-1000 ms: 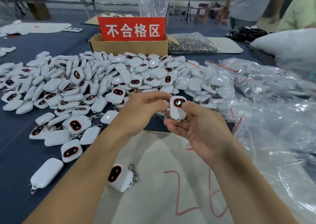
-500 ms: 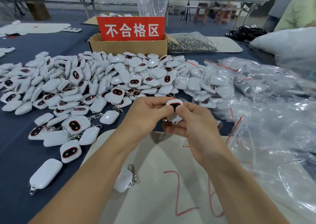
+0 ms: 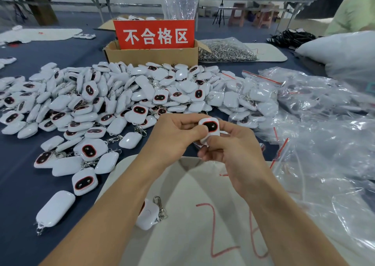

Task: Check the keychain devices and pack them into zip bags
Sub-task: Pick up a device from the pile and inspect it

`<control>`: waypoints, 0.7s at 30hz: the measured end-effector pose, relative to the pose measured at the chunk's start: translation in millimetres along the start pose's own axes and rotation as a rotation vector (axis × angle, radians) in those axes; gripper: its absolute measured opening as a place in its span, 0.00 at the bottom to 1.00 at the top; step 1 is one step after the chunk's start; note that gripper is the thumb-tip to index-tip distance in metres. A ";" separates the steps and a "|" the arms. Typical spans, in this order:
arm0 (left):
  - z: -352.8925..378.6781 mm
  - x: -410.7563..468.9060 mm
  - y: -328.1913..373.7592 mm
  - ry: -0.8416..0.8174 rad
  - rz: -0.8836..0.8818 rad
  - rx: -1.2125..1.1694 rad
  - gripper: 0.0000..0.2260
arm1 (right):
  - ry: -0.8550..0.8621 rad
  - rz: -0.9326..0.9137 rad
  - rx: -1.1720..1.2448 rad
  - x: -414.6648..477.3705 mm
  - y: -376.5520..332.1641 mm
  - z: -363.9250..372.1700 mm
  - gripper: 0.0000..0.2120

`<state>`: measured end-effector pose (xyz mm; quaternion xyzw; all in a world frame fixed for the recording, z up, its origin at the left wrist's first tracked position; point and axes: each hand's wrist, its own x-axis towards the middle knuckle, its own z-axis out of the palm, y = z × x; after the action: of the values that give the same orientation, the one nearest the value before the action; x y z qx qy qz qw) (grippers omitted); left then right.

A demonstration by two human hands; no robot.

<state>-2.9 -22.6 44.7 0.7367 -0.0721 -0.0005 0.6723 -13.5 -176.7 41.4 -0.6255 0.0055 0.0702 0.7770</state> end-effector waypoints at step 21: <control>7.7 -2.2 -0.8 0.157 0.071 -0.035 0.12 | 0.180 -0.379 -0.555 -3.4 1.3 0.4 0.15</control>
<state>-5.7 -29.9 43.0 0.7195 -0.0454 0.0799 0.6883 -17.0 -176.4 40.6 -0.8067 -0.0617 -0.1319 0.5727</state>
